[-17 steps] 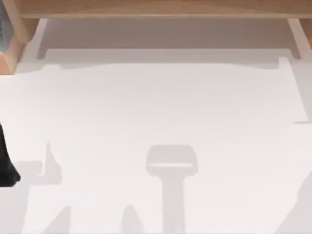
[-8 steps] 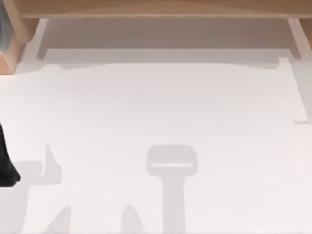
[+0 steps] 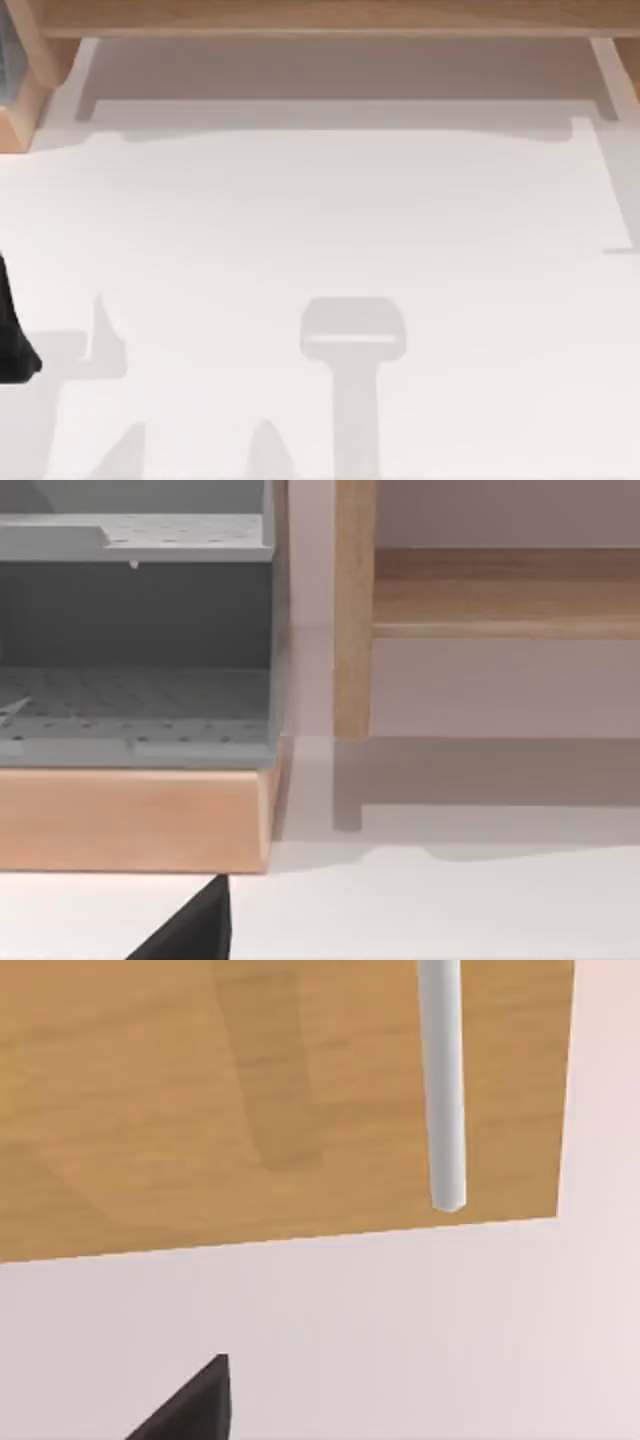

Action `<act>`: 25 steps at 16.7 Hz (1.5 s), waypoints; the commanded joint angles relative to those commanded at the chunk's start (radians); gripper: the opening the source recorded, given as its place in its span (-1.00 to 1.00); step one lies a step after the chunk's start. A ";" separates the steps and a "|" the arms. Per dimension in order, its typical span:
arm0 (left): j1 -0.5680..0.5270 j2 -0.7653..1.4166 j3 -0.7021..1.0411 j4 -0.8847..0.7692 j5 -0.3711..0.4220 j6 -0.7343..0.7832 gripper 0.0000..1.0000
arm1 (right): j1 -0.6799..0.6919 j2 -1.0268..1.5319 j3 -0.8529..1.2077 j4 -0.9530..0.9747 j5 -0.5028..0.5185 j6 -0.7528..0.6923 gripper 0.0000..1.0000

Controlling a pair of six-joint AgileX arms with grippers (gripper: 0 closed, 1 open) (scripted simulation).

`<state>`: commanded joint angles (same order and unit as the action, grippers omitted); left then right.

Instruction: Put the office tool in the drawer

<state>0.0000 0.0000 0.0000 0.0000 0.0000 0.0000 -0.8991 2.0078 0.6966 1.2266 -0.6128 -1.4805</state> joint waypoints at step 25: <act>0.000 0.000 0.000 0.000 0.000 0.000 1.00 | 0.210 0.053 -0.183 0.332 -0.043 -0.072 1.00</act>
<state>0.0000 0.0000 0.0000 0.0000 0.0000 0.0000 -0.6888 2.0608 0.5131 1.5589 -0.6553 -1.5528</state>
